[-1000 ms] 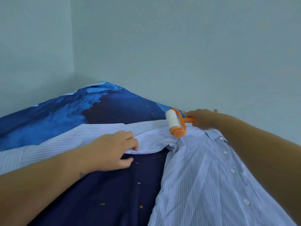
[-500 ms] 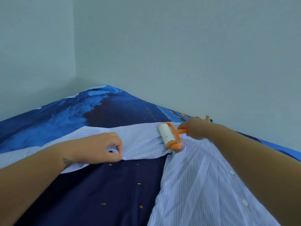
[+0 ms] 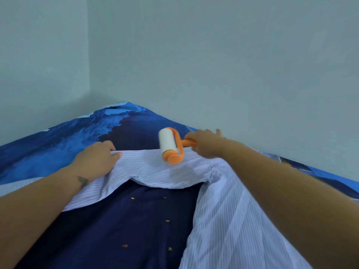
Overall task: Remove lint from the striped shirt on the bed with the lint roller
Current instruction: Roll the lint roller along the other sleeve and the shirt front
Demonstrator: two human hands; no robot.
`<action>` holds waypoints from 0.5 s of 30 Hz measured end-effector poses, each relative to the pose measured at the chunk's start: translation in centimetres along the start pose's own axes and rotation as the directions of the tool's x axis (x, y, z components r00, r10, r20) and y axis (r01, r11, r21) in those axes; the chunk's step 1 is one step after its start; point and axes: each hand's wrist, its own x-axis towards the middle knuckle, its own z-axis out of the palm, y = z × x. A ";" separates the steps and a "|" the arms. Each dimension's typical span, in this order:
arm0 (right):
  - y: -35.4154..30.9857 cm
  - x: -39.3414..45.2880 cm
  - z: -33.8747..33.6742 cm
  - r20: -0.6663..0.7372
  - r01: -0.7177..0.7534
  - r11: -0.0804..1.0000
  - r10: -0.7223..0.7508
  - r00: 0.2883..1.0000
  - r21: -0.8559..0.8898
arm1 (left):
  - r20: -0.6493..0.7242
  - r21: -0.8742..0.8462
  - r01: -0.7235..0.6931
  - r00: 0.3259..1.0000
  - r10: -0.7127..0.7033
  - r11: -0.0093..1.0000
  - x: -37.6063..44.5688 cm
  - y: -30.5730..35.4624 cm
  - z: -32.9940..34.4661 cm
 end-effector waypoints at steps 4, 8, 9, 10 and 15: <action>7.0 -1.2 -0.5 0.013 -0.227 0.970 0.229 0.973 -0.084 | -0.179 -0.027 -0.084 0.981 0.078 0.996 0.6 0.5 -0.6; 11.4 -2.5 1.0 0.041 -0.363 0.919 0.373 0.927 -0.158 | -0.361 0.189 -0.124 0.914 0.186 0.974 1.5 0.8 -1.3; 11.9 -2.7 1.4 0.040 -0.381 0.911 0.391 0.919 -0.157 | -0.370 0.235 -0.143 0.902 0.224 0.961 1.8 0.6 -1.2; 12.2 -2.7 1.8 0.038 -0.389 0.908 0.399 0.916 -0.154 | -0.367 0.274 -0.156 0.895 0.253 0.949 2.1 0.4 -1.2; 11.9 -2.2 2.6 0.013 -0.347 0.919 0.355 0.935 -0.186 | -0.316 0.402 -0.165 0.898 0.306 0.901 2.6 -0.1 -0.3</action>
